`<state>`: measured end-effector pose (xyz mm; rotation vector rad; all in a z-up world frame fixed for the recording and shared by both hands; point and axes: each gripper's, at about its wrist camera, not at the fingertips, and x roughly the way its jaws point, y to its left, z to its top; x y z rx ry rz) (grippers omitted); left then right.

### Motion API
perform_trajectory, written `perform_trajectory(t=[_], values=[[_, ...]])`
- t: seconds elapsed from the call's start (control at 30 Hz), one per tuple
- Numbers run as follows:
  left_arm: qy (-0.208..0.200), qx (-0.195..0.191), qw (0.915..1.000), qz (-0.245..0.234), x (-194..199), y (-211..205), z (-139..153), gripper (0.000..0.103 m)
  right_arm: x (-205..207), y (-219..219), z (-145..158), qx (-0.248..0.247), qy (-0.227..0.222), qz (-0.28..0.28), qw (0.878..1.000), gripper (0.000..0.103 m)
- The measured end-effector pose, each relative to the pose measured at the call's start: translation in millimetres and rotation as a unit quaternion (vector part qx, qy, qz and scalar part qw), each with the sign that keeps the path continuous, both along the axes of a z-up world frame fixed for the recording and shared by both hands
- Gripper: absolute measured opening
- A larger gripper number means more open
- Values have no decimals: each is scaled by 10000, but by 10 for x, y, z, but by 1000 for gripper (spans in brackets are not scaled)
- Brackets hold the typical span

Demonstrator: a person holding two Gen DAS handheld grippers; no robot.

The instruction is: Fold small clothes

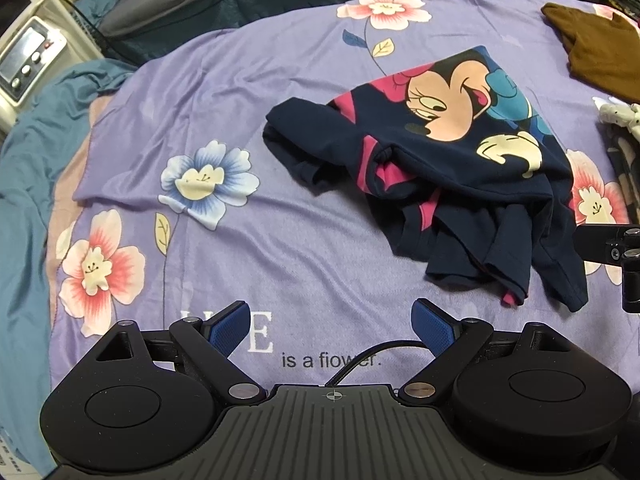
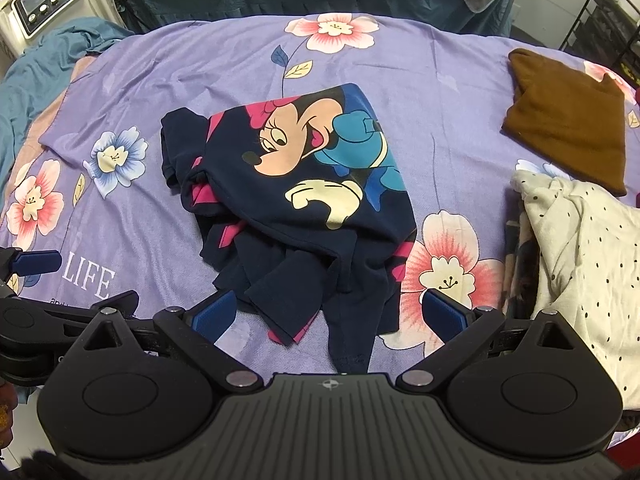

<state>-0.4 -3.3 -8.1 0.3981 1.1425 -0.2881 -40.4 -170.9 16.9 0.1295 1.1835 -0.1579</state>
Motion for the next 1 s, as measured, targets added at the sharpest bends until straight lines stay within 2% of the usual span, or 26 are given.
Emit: perform_trajectory(t=[0.27, 0.37, 0.67, 0.8, 0.9, 1.0], values=[[-90, -244, 9997, -20, 18, -12, 3, 103, 2, -19, -29, 171, -81, -55, 9998, 100], [-30, -126, 9999, -31, 20, -9, -18, 103, 3, -19, -40, 184, -27, -70, 9998, 100], [195, -224, 9995, -46, 19, 6, -102, 103, 15, -25, -88, 500, 174, -87, 9986, 100], [304, -523, 9977, 291, 73, 185, -190, 103, 8, -49, -91, 701, 218, -90, 9973, 100], [519, -724, 9932, 756, 98, 442, -308, 103, 5, -49, -64, 545, -162, 21, 9984, 100], [628, -703, 9876, 1258, 94, 732, -452, 103, 22, 30, -59, 517, -486, 428, 9966, 100]])
